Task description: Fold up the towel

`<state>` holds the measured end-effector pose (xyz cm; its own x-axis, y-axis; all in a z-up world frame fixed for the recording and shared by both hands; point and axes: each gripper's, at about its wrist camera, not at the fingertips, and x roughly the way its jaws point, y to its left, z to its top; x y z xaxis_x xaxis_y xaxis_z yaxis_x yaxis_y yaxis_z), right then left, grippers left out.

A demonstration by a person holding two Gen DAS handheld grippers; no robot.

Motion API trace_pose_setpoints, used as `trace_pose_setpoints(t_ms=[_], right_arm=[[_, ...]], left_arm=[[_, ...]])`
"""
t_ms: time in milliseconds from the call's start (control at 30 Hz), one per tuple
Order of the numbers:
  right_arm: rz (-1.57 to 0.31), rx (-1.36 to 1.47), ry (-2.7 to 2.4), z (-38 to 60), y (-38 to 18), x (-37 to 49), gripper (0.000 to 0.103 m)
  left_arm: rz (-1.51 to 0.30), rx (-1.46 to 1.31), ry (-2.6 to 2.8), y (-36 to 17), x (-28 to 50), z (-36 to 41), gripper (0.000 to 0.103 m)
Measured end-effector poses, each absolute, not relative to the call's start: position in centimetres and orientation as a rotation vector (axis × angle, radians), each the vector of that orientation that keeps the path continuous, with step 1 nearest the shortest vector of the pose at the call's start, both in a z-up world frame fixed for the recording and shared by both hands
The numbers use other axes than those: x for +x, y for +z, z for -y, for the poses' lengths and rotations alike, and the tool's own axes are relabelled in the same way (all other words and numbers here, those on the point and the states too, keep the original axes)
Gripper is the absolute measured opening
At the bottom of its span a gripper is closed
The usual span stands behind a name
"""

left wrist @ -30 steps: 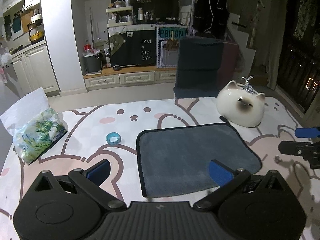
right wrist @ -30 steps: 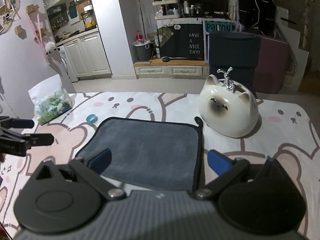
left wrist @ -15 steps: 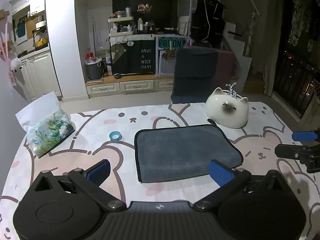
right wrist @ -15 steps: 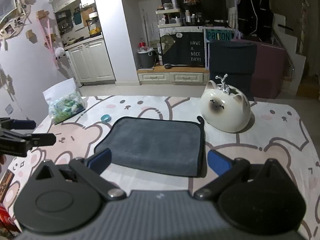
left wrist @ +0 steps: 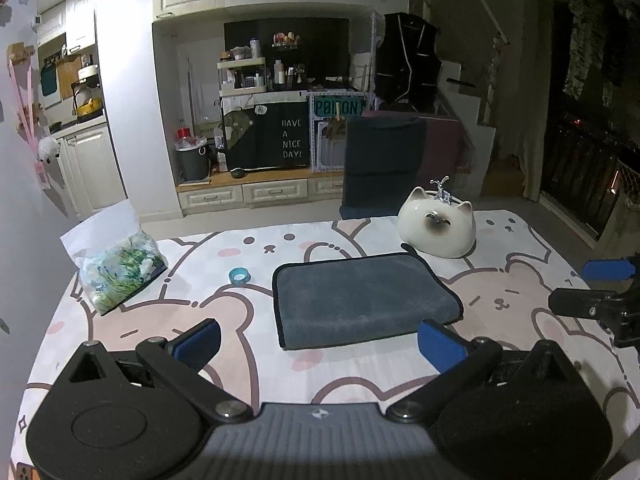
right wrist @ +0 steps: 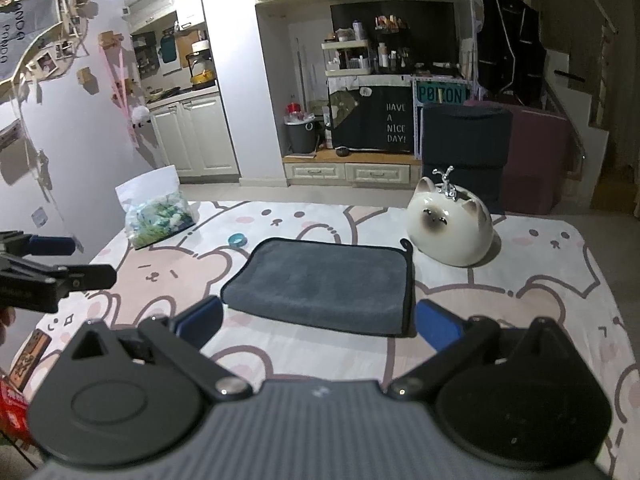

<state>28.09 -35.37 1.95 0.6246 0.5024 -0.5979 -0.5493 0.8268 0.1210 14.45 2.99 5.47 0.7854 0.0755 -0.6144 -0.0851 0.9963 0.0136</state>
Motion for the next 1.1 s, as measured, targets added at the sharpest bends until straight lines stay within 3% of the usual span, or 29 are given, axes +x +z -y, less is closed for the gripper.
trace_pose_setpoints(t_ms=[1100], right_arm=[[-0.597,-0.099,0.651,40.9,0.7,16.3,0.103]], left_arm=[[-0.651,-0.063,-0.036,2.4,2.8,-2.0,0.103]])
